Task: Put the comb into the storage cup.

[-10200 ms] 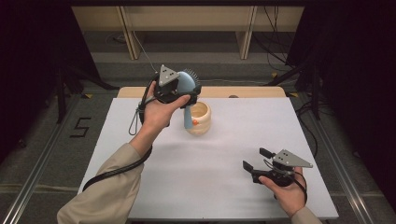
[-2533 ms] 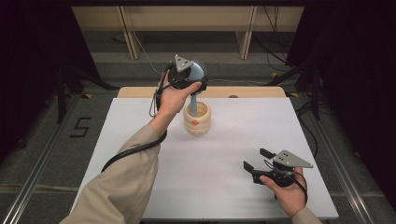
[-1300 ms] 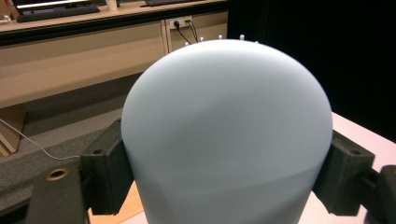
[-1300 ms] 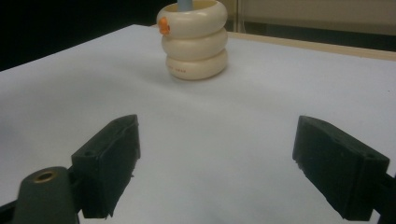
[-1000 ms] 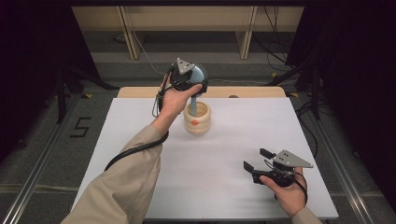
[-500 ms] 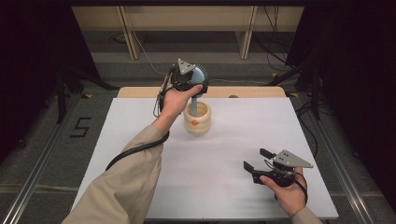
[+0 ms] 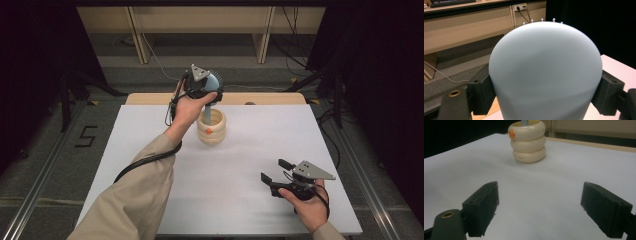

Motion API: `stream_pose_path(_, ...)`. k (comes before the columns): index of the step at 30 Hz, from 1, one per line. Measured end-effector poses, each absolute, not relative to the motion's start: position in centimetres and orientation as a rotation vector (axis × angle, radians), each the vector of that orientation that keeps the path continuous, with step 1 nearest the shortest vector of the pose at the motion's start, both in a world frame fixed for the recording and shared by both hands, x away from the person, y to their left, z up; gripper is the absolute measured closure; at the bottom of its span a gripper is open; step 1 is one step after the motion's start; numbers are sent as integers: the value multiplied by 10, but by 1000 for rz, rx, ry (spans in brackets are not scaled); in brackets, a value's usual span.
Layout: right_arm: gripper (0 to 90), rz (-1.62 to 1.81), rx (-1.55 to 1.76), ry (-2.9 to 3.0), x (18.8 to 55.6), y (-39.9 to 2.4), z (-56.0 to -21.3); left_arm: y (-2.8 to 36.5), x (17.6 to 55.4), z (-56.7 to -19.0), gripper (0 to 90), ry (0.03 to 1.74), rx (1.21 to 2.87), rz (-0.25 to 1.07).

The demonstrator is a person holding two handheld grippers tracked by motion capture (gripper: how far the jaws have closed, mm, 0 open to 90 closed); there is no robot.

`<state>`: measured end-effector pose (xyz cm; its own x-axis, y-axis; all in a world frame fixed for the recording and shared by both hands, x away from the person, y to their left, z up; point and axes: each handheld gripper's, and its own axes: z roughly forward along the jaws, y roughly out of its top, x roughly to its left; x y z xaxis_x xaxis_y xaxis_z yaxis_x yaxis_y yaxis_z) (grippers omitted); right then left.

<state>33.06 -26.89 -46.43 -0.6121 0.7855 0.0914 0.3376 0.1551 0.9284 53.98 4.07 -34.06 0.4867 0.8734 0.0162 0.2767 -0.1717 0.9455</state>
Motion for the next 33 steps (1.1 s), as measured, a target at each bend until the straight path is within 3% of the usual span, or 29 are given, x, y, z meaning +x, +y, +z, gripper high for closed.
stream_pose_path(33, 158, 1451, 1069, 2025, 330, -269, -464, 36, 541, -354, 194, 963, 1771, 726)
